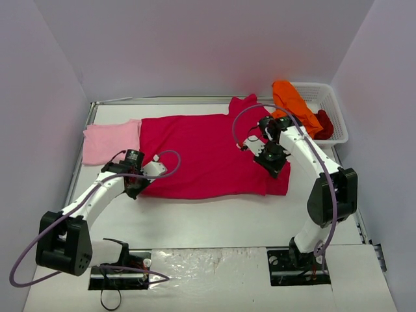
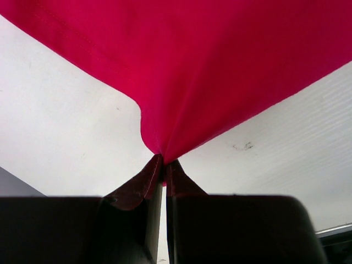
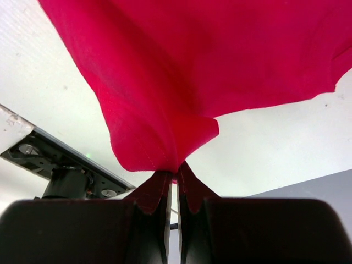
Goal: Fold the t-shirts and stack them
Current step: Grap the side of the flattened tshirt closest away from the robot with both arms, then fold the flattened tshirt in 1/3 of the way
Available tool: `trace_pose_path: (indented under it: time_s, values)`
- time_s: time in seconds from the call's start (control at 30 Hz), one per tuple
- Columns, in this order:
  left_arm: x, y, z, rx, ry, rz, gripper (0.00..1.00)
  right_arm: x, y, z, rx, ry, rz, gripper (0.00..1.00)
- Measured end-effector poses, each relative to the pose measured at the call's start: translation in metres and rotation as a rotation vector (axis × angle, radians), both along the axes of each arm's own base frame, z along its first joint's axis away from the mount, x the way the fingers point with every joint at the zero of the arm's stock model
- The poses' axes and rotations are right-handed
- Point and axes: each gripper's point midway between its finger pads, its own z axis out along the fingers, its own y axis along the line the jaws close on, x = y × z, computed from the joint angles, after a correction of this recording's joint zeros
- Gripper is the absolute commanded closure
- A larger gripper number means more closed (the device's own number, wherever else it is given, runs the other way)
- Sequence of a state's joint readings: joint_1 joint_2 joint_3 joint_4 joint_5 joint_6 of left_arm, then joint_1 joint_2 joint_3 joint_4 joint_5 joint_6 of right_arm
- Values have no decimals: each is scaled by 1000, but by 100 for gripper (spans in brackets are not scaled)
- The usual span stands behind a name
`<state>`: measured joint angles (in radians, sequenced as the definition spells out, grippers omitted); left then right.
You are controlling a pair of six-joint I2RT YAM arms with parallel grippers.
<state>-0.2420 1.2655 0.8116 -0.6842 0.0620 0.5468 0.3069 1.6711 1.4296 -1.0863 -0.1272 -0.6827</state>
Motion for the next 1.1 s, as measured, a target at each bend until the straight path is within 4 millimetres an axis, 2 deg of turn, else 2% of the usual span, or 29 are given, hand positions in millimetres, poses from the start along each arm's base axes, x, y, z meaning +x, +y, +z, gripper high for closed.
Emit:
trace_pose_path:
  time_s: [0.17,0.53,1.1]
  values:
    - [9,2,4,8,-27,15,98,16,1,-2,-1,-11,-10,100]
    - [27,3,11,25,-62,27,98,56,-3,8,4,-85,-53,100]
    - [62,9,20,80,-138,61,98,103,-5,7,3,-174,-118,100]
